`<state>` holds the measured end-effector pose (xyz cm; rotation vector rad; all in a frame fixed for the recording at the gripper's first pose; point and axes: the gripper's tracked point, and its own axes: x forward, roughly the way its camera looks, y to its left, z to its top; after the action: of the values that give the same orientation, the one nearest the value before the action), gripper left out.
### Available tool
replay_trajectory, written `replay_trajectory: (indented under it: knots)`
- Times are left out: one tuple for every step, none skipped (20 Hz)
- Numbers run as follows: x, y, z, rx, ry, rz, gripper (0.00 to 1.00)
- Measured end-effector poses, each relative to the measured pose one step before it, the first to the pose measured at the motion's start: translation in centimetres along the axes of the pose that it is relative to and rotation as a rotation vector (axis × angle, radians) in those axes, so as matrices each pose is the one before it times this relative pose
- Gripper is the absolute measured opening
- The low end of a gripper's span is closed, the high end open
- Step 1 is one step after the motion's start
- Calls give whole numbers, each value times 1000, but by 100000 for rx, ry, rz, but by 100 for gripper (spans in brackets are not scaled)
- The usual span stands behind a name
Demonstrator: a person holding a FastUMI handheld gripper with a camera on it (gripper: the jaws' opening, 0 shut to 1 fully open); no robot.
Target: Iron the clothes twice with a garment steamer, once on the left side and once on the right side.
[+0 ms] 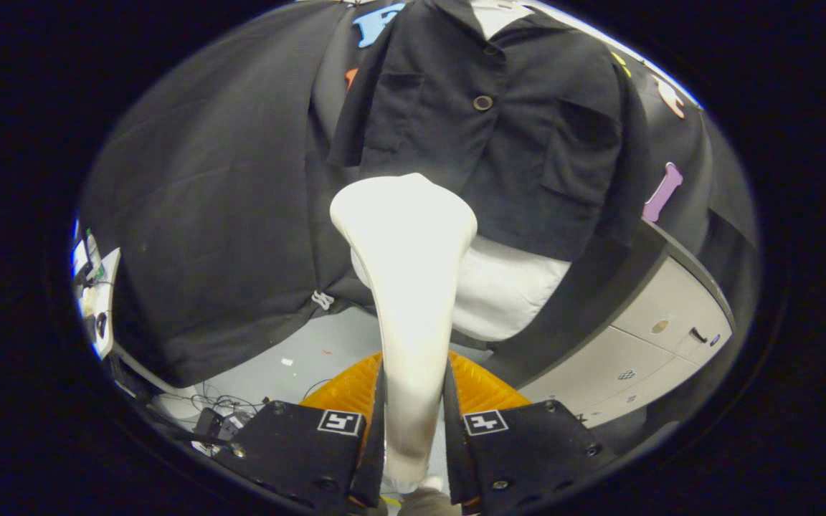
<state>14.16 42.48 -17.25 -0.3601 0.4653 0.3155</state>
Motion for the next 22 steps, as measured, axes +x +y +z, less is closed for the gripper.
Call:
replay_trajectory:
  knots:
    - [-1232,-1379,-13,455,-1582,12,38]
    - [-1072,-1742,-312,-651,-930,-1214,38]
    - [-986,-1750,-707,-1330,-256,-1235,38]
    - [-1193,-1826,-927,-173,-112,-336,38]
    - [-1312,-1774,-936,950,165,-458,38]
    - [-1171,-1814,-897,1858,240,-939,38]
    - [-1114,-1867,-692,2221,363,-1250,38]
    - [-977,-2301,-680,2449,273,-1488,38]
    - [-1043,-2083,-391,2472,-634,-1264,38]
    - [-1026,-2051,-215,1925,-1084,-1278,38]
    - [-1001,-1851,-93,1837,-1494,-947,38]
    - [-954,-1642,-150,2371,-1054,-777,38]
    - [-1142,-1633,-38,2415,-424,-390,38]
    - [-1058,-1212,-158,1727,-765,541,38]
    - [-805,-1162,-99,970,-710,246,38]
    - [-862,-1303,-90,815,-797,394,38]
    - [-793,-1155,-9,668,-648,356,38]
    - [-788,-1016,-115,534,-505,299,38]
    - [-647,-1038,-149,604,-558,37,38]
    - [-682,-1186,-116,506,-592,-12,38]
    - [-634,-1083,-169,422,-469,-83,38]
    - [-511,-991,-202,715,-318,-236,38]
